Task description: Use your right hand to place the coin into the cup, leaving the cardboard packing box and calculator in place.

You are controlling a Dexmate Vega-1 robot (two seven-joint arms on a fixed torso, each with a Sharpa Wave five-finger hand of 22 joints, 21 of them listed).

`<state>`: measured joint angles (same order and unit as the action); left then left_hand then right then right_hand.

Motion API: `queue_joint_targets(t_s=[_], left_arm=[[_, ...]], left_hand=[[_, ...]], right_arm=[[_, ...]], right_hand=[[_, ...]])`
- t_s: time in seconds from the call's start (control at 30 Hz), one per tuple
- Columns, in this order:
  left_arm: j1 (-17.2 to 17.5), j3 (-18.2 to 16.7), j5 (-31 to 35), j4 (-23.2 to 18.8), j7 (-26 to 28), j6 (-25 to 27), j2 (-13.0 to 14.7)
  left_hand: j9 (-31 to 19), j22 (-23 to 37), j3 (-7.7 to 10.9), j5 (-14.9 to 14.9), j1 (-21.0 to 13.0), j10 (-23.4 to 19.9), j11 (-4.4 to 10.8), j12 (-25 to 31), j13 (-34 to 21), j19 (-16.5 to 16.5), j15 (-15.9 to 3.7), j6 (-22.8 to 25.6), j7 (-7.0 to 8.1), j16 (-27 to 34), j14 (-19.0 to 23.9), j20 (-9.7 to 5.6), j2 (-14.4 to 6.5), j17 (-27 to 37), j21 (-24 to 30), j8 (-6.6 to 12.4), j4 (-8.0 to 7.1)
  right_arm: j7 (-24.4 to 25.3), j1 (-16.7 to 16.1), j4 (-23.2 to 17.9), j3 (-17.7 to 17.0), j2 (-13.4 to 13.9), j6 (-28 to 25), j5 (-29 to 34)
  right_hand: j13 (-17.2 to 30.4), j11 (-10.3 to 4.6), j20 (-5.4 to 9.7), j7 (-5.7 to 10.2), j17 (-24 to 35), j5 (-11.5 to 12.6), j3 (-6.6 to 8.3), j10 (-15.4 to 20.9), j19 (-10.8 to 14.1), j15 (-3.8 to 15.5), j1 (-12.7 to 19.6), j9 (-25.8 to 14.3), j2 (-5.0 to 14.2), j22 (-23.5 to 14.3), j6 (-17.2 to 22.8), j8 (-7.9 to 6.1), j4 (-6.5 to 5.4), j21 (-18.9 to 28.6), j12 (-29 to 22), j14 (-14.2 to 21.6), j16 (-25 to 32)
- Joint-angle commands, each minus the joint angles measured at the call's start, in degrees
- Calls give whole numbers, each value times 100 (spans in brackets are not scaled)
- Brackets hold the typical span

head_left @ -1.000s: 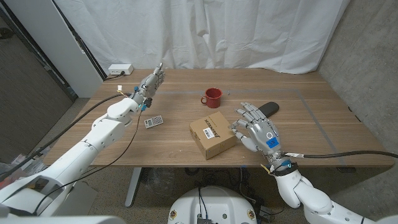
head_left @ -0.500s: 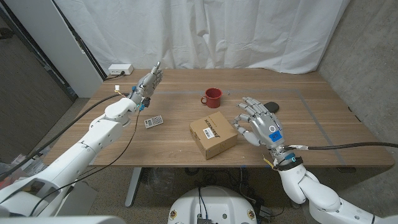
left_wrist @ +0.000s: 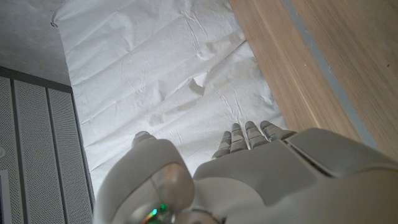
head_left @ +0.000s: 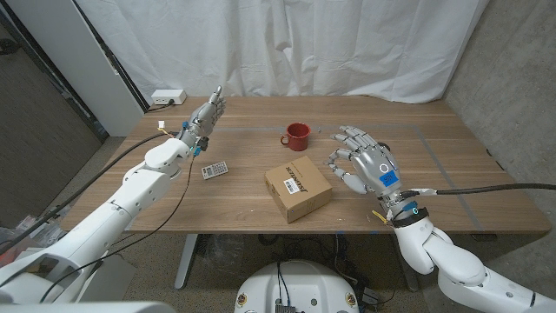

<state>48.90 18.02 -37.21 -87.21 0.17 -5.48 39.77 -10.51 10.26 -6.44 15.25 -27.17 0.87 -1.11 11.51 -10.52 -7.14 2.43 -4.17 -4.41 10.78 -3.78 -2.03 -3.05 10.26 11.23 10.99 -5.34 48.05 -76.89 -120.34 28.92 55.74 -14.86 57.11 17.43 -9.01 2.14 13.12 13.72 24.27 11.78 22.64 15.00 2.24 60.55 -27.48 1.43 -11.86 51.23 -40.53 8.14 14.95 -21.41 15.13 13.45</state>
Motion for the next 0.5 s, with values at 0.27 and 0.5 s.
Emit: queue_joint_targets(t_s=[0.27,0.5], left_arm=[[-69,36,48,63,128,39,-95],[-60,2,56,8,208,38,-98]], left_hand=[[-25,22,-55,-8,-14,19,-24,8,-29,-41,-10,-37,2,-1,-36,-15,-40,26,26,19,18],[-25,22,-60,-9,-18,19,-37,8,-29,-46,-12,-35,4,0,-36,-8,-43,26,25,20,19]], right_arm=[[-563,373,57,-332,-20,669,-329],[-704,573,135,-405,-22,893,-414]], right_hand=[[5,-23,290,13,13,-28,-23,53,90,294,34,-6,-26,-5,61,-17,-21,44,-22,88,47],[-2,-37,295,14,15,-35,-25,54,92,292,40,-5,-22,-5,63,-12,-26,44,-17,115,53]])
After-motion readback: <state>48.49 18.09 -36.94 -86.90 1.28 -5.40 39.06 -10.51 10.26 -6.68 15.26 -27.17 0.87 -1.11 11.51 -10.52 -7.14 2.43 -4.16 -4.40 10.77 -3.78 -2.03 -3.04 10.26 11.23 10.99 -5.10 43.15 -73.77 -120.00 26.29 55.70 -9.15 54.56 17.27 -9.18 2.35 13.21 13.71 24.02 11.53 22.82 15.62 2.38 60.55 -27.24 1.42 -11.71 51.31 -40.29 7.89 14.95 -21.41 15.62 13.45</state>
